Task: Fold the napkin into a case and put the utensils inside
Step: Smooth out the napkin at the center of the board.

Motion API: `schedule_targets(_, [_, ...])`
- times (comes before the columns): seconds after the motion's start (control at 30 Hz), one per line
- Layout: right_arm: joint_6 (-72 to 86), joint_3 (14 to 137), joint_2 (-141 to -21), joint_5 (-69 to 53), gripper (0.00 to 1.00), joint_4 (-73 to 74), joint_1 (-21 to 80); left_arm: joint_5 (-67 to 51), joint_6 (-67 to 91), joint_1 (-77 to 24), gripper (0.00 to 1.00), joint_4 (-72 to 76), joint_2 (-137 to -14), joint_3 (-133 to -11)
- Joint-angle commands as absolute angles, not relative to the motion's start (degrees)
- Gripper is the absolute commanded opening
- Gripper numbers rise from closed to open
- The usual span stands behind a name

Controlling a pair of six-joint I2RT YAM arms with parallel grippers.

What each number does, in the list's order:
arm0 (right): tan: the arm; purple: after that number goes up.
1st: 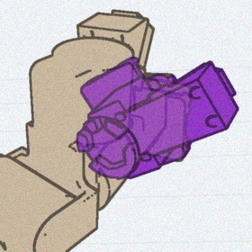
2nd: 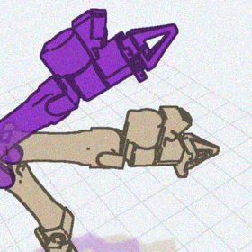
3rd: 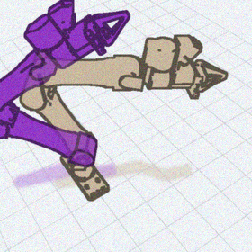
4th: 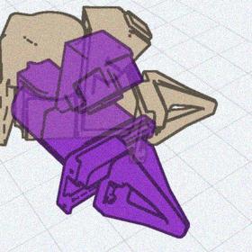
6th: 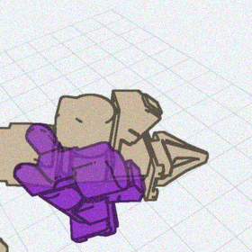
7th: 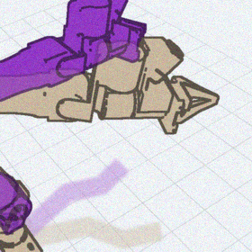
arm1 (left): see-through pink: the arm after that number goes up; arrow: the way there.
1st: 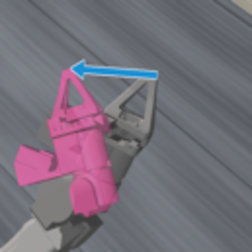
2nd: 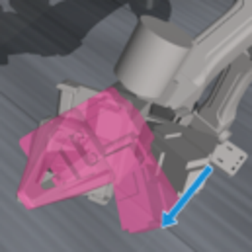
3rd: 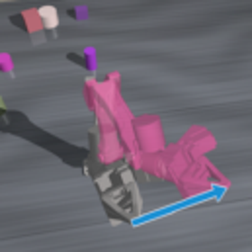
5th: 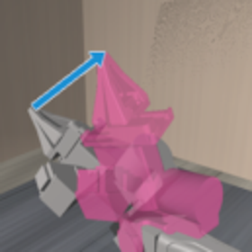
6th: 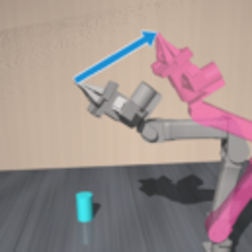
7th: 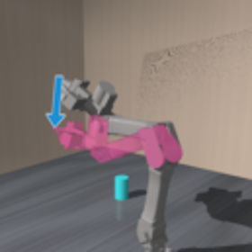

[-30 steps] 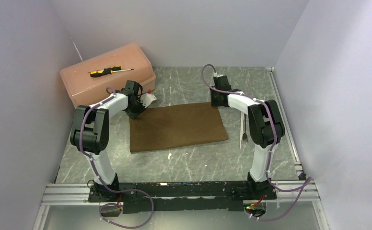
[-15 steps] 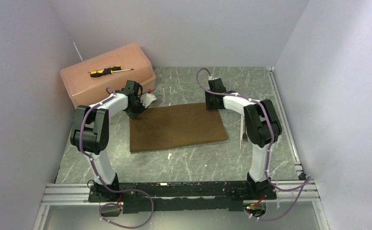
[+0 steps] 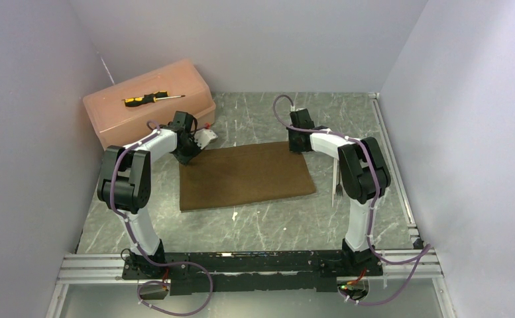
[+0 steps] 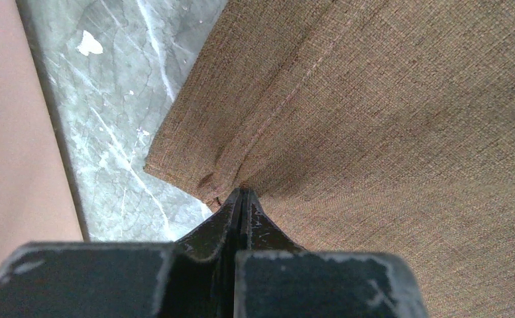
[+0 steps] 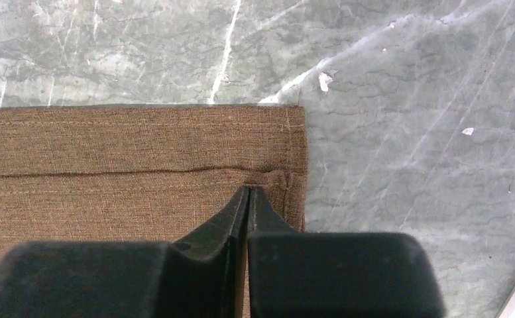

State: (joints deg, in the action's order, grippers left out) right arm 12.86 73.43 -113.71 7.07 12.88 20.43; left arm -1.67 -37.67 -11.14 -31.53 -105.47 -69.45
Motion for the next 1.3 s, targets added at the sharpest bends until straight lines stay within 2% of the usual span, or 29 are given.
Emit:
schedule_targets(0.0, [13.0,72.7,-114.5,7.3,0.0,11.1,20.2,-2.0,-37.2,-11.4,0.03,-31.5,-104.4,-70.2])
schedule_targets(0.4, [13.1,70.0,-105.5,11.2,0.0,5.6,20.2,-0.4,-36.9,-11.4,0.03,-31.7,-102.7,-72.6])
schedule_targets(0.87, [13.9,74.2,-111.2,15.2,0.0,8.8,19.5,-0.1,-37.7,-11.5,0.03,-29.7,-101.9,-71.8])
schedule_targets(1.0, [14.8,75.1,-113.3,15.3,0.11,9.4,19.4,2.1,-37.7,-11.4,0.03,-26.5,-102.4,-71.0])
schedule_targets(1.17, [15.0,74.4,-112.1,14.7,0.33,8.1,19.4,2.8,-37.5,-11.5,0.03,-23.5,-104.6,-71.3])
schedule_targets(1.27, [14.5,73.6,-110.2,13.5,0.36,6.6,19.4,3.6,-37.4,-11.4,0.03,-22.1,-106.9,-71.2])
